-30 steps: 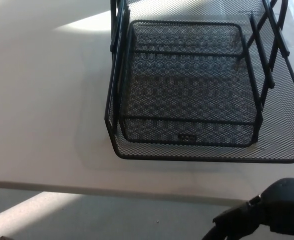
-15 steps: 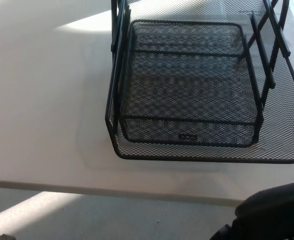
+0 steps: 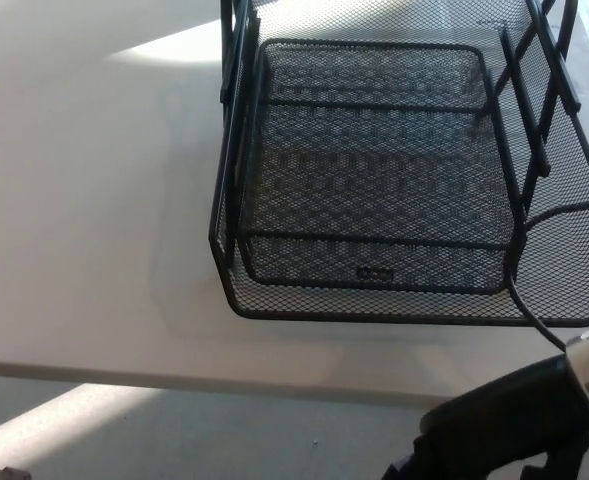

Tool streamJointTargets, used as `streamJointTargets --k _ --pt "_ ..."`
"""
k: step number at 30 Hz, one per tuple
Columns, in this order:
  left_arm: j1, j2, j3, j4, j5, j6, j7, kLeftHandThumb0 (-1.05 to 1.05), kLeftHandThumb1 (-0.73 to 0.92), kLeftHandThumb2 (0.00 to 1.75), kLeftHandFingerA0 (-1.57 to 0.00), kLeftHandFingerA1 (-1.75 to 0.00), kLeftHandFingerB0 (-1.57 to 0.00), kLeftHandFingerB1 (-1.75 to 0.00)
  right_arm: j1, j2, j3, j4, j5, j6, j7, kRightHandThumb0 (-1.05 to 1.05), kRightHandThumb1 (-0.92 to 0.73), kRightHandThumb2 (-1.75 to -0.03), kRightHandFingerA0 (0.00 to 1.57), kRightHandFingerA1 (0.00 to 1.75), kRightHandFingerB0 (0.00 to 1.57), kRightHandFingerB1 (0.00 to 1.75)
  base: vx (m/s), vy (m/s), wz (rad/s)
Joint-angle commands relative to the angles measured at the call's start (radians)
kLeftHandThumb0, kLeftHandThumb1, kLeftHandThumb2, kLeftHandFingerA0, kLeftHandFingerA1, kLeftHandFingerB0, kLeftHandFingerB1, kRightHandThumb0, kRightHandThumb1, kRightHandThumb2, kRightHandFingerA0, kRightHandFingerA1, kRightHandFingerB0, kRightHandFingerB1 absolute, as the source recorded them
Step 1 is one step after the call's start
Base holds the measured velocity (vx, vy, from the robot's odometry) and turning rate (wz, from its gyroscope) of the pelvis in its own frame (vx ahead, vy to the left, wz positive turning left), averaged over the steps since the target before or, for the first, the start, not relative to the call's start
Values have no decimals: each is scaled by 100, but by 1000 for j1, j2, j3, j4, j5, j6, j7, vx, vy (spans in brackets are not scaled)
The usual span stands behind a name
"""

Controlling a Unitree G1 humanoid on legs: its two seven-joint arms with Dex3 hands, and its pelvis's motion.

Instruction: A balck drawer is kept on the middle of the table and the robot uses its right hand to push it back away from the robot

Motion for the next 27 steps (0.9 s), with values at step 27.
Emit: streamJointTargets --k 27 --pt "8 15 4 8 14 -19 7 -56 74 63 -47 -38 -35 -33 -346 277 50 619 -149 19 47 -53 -77 -63 50 41 38 36 0 0 0"
